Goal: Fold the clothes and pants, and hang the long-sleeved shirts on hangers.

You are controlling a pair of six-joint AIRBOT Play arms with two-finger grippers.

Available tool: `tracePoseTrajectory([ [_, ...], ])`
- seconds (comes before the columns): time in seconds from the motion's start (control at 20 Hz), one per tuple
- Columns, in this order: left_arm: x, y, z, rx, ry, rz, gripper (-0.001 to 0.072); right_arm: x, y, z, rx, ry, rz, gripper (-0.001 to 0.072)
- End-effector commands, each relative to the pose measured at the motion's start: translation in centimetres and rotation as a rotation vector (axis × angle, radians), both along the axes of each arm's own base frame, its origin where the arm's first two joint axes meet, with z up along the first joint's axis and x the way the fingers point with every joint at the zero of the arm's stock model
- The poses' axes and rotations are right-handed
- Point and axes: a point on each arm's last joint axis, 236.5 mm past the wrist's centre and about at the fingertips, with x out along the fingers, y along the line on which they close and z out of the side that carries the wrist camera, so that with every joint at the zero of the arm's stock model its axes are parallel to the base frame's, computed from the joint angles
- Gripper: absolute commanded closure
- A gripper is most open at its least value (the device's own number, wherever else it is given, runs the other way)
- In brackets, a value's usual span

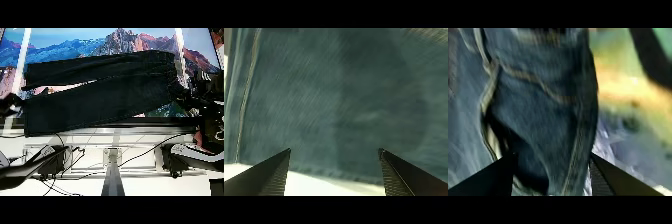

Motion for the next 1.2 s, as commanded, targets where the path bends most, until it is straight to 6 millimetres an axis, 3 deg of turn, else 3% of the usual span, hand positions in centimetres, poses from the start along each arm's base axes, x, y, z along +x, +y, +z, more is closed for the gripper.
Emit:
tracePoseTrajectory([
  [0.0, -4.6, -0.1, -3.3, 0.001, 0.013, 0.106, 0.0092, 1.1, -1.5, -0.6, -0.063, -0.040, -0.031, 0.0207],
  [0.25, -9.7, -2.0, -7.3, -0.101, 0.086, 0.281, 0.0092, 2.6, -0.4, -0.5, -0.132, -0.060, 0.031, 0.0208],
  [0.55, -9.4, 0.4, -8.2, -0.012, 0.037, 0.310, 0.0091, 3.0, -0.2, -0.7, -0.161, -0.059, 0.038, 0.0210],
  [0.7, -9.7, 0.7, -8.5, -0.002, 0.049, 0.306, 0.0090, 3.0, -0.3, -0.7, -0.164, -0.058, 0.036, 0.0219],
  [0.8, -10.1, 0.7, -8.9, -0.008, 0.073, 0.298, 0.0091, 2.9, -0.3, -0.8, -0.169, -0.057, 0.036, 0.0270],
  [0.95, -10.3, 1.0, -9.8, 0.000, 0.084, 0.299, 0.0092, 2.9, -0.3, -0.8, -0.166, -0.057, 0.039, 0.0270],
  [1.0, -10.1, 1.3, -10.0, 0.006, 0.078, 0.300, 0.0138, 2.9, -0.3, -0.8, -0.167, -0.057, 0.038, 0.0270],
  [1.05, -9.9, 1.6, -10.0, 0.018, 0.067, 0.301, 0.0281, 2.9, -0.3, -0.8, -0.167, -0.057, 0.039, 0.0284],
  [1.1, -9.4, 1.8, -9.9, 0.023, 0.044, 0.305, 0.0479, 2.9, -0.3, -0.8, -0.168, -0.058, 0.039, 0.0355],
  [1.15, -8.8, 2.0, -9.8, 0.025, 0.021, 0.314, 0.0614, 3.0, -0.3, -0.8, -0.172, -0.059, 0.040, 0.0429],
])
